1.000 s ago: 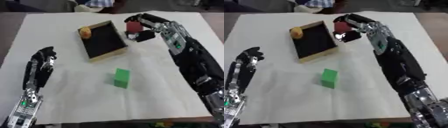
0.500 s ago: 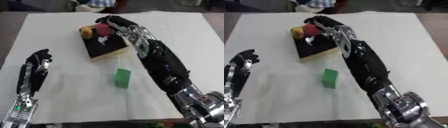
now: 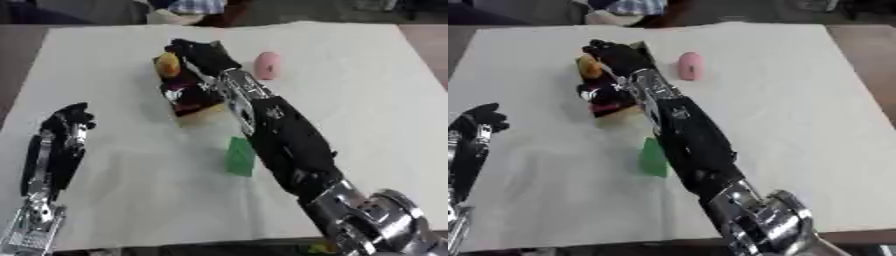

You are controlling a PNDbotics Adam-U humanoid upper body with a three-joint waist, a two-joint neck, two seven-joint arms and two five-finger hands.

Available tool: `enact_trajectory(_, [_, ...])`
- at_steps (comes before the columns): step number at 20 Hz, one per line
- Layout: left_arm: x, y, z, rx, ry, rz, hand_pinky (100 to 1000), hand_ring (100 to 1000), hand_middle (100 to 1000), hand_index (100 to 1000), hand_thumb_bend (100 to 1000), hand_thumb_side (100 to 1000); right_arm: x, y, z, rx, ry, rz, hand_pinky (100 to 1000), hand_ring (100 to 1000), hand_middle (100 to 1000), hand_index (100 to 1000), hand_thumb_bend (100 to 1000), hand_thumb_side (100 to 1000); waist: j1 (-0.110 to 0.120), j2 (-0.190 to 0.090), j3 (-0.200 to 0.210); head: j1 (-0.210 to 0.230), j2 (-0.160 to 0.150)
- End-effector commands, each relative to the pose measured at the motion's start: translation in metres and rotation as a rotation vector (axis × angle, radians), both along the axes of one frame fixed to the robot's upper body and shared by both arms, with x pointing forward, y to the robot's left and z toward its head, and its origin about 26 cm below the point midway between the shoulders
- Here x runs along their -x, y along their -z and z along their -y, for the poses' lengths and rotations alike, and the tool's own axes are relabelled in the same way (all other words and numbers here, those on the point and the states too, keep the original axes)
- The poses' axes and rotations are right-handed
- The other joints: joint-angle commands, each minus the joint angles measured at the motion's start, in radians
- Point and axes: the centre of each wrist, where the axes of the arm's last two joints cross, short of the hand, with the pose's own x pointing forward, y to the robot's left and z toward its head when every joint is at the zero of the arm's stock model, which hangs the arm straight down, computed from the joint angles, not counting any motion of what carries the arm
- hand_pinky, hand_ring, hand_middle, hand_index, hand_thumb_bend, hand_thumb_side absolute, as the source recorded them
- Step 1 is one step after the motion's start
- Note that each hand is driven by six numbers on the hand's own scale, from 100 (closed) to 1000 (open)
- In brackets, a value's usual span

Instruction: Pick up objects on the table and place them in the box.

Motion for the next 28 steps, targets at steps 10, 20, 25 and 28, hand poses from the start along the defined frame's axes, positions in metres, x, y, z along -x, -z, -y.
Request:
enact_trajectory(10, [0.001,-0.004,-0.009,-0.008,-0.040,0.020,770,641,611,796,139,819,-0.011,-0.092,0.067,-0.109,-0.186,0.168,877,884,919,1000,174,639,-0.001,-0.020,-0.062,0.046,-0.002])
enact_trajectory(20, [0.001,-0.004,-0.016,-0.019,-0.068,0.024,770,640,612,796,140,818,0.025,-0.118,0.153,-0.010,-0.344,0.035,870,871,919,1000,194,604,-0.013,-0.018,-0.091,0.080,-0.002])
enact_trajectory(25, [0.001,-0.004,-0.016,-0.022,-0.069,0.023,771,640,612,796,139,819,0.041,-0.113,0.162,0.066,-0.372,-0.038,872,874,920,1000,205,581,-0.014,-0.017,-0.096,0.081,-0.002])
enact_trajectory(28, [0.001,-0.004,-0.017,-0.025,-0.071,0.022,771,640,612,796,139,819,0.044,-0.106,0.162,0.108,-0.403,-0.095,875,881,922,1000,221,570,-0.017,-0.018,-0.099,0.079,-0.002])
